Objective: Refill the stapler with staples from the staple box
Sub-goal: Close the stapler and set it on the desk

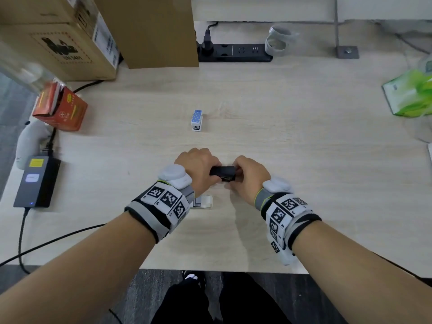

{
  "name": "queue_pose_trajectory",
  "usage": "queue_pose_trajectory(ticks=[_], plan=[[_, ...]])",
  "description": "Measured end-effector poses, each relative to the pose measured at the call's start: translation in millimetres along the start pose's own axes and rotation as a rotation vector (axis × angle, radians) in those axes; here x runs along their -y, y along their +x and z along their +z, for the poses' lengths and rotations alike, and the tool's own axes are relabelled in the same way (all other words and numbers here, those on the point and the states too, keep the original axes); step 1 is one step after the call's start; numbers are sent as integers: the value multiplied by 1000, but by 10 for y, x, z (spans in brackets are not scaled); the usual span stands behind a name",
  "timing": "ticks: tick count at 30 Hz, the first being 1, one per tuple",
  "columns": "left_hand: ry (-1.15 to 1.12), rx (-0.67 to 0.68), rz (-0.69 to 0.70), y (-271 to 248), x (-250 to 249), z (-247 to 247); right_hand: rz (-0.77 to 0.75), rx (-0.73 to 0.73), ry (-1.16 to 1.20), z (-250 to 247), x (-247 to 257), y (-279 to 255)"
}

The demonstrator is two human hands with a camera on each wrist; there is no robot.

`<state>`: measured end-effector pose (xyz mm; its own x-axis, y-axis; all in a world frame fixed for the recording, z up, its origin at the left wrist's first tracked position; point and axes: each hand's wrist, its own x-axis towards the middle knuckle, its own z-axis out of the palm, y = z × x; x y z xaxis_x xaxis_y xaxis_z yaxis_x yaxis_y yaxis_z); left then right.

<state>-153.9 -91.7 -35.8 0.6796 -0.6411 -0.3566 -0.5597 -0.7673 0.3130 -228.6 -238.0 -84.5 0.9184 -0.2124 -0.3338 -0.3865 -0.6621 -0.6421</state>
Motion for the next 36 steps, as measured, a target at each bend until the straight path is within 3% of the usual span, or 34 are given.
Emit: queue_pose_trajectory(ticks=[11,15,27,30,36], plan=[[144,-27,49,22,-35,63,-18,120,58,-140,-4,-26],[322,60,123,-6,12,-57,-20,108,44,-179,1,-17],[886,121,354,182,877,-882,94,296,-258,-181,213,208],[926,171,373,311,989,-930,135,294,-275,-158,207,232],[1088,134,542,572,1244,-915,197,308,-251,-147,191,279]])
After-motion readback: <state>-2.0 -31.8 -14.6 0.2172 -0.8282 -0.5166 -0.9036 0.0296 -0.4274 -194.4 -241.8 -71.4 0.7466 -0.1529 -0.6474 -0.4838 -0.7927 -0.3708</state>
